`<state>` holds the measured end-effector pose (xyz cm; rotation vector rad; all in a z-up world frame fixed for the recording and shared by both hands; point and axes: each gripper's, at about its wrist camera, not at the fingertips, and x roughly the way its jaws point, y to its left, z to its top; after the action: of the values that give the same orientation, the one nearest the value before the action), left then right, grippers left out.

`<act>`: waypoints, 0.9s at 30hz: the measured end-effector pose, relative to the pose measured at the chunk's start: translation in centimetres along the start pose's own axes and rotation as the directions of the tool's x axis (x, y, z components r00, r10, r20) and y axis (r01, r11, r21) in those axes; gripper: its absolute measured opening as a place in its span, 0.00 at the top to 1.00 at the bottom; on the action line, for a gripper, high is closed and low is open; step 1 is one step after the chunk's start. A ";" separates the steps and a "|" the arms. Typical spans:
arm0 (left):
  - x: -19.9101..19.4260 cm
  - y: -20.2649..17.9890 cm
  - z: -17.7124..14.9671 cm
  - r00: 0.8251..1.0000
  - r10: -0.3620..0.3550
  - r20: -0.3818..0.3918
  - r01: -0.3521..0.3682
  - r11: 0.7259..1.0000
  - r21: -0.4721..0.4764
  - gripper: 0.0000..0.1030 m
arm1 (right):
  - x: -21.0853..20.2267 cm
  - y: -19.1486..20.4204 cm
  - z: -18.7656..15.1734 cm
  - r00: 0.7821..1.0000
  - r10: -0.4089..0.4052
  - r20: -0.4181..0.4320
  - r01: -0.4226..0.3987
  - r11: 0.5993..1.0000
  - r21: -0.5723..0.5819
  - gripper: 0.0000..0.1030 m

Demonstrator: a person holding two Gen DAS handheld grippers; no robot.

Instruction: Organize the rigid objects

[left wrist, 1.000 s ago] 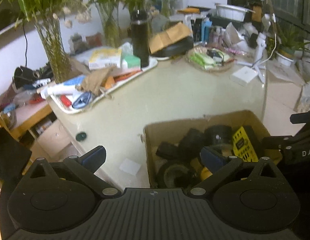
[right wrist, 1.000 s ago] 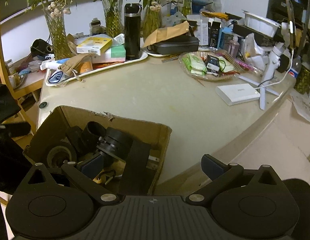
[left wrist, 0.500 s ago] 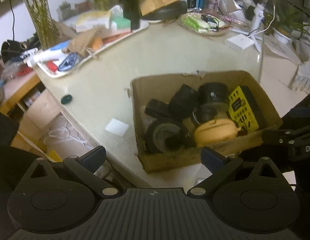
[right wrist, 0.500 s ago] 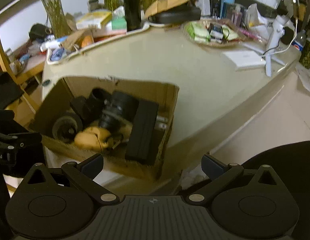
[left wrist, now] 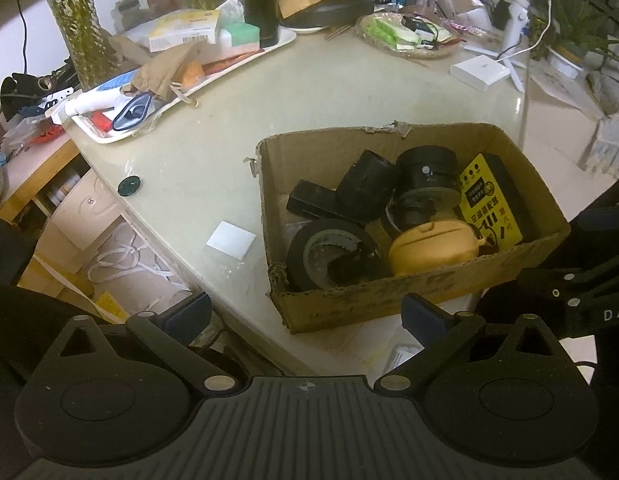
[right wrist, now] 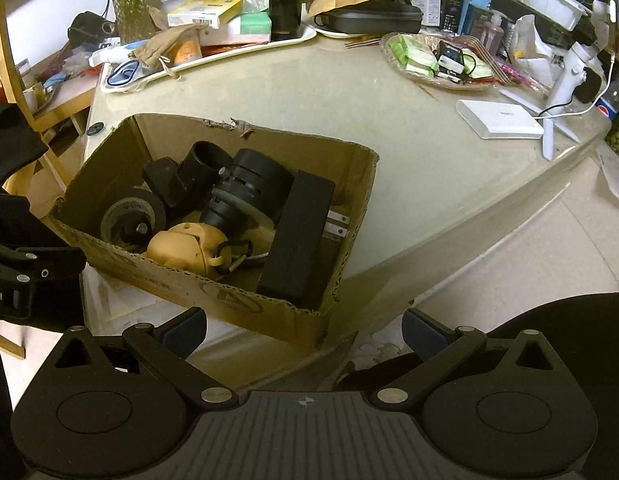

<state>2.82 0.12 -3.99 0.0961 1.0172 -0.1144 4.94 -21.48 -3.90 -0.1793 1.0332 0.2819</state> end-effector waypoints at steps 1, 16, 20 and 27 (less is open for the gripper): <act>0.0 -0.1 0.0 1.000 0.001 -0.002 -0.001 1.000 0.003 0.00 | 0.0 0.0 0.0 1.000 0.000 0.000 0.000 1.000 0.001 0.00; 0.2 -0.3 0.0 1.000 0.005 -0.010 -0.005 1.000 0.012 0.00 | 0.1 -0.2 -0.1 1.000 0.000 0.001 0.000 1.000 0.003 0.00; 0.2 -0.3 0.0 1.000 0.003 -0.012 -0.003 1.000 0.010 0.00 | 0.2 -0.1 -0.1 1.000 -0.001 0.000 0.001 1.000 0.003 0.00; 0.2 -0.3 0.0 1.000 -0.005 -0.011 0.005 1.000 0.011 0.00 | 0.2 -0.1 -0.2 1.000 -0.005 0.000 0.005 1.000 -0.002 0.00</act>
<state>2.91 -0.17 -4.12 0.1045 1.0278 -0.1237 4.94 -21.55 -4.16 -0.1837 1.0327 0.2789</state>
